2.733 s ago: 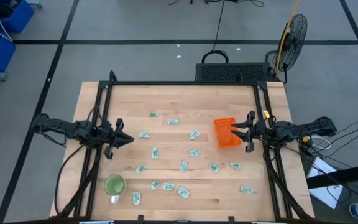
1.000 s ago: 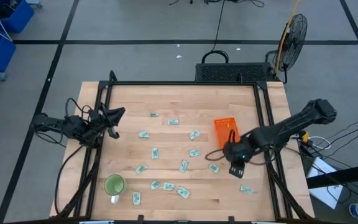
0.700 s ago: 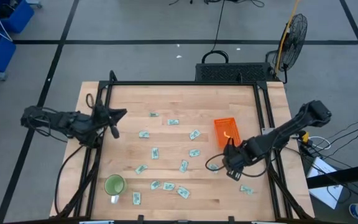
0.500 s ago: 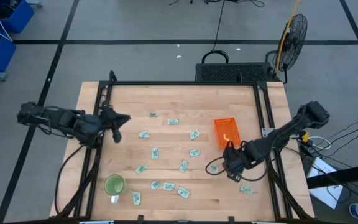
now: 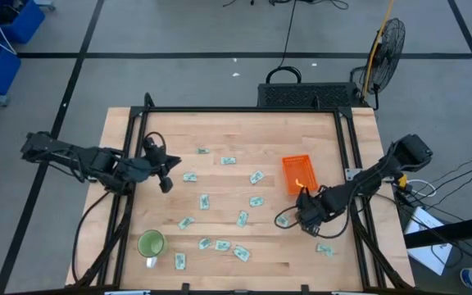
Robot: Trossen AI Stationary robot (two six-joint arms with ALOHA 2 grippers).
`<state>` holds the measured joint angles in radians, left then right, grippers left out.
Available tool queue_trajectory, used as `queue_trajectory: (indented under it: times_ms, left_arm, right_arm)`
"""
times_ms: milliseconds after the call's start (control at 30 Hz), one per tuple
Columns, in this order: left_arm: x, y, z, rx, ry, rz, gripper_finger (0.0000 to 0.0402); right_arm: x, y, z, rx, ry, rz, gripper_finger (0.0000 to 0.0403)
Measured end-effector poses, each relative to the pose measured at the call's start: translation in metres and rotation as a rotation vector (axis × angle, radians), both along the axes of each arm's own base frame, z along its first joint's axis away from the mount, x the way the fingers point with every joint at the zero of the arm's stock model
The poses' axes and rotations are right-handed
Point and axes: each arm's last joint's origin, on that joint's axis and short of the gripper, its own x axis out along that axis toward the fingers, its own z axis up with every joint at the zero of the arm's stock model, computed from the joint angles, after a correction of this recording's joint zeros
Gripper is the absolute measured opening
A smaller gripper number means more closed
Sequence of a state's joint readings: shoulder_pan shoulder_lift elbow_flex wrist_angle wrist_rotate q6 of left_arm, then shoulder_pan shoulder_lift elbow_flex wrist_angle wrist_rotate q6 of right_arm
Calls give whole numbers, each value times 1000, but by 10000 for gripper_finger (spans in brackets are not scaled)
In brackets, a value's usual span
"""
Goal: Pick and place Stevia / Truvia into bins
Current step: Put the stevia packet into the orange basket
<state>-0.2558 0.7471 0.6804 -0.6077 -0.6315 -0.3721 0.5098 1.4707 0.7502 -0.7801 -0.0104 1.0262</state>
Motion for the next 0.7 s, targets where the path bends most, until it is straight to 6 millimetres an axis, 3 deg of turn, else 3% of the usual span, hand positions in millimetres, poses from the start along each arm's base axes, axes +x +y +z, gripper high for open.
queue_trajectory:
  times_ms: [167, 333, 400, 500, 700]
  left_arm:
    - [2, 0, 3, -3, -39, -5, 44]
    - [2, 0, 3, 6, -35, -12, 44]
    - [2, 0, 4, 7, -35, -12, 44]
    - [2, 0, 4, 9, -34, -14, 44]
    - [2, 0, 4, 14, -35, -9, 44]
  right_arm:
    - [-10, -5, -14, 19, 8, -19, 108]
    - [-10, -4, -11, 38, -32, 12, 44]
    - [-8, -4, -5, 49, -78, 16, 15]
    - [-8, -4, 7, 77, -132, 15, 12]
    - [2, -1, 54, 119, -382, 83, 4]
